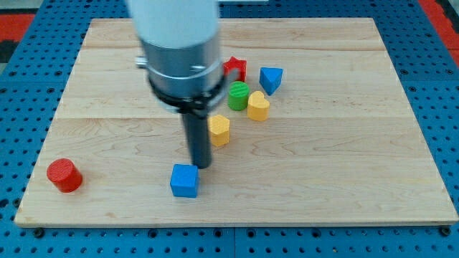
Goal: Move the blue cube below to the green star
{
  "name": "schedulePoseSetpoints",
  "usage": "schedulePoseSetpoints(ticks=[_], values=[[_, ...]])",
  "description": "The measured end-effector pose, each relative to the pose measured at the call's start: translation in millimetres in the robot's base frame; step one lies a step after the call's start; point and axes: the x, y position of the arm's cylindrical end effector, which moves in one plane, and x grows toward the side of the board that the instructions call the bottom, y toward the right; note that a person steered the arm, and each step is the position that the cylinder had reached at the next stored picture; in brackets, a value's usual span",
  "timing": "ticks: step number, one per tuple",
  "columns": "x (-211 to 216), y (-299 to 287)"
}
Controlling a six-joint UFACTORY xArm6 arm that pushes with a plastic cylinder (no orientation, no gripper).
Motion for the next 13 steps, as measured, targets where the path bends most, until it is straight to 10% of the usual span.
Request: schedulePoseSetpoints(ticks=[2,4,6,13], values=[[-66,-1],[17,70],[58,-57],[-69,-90]])
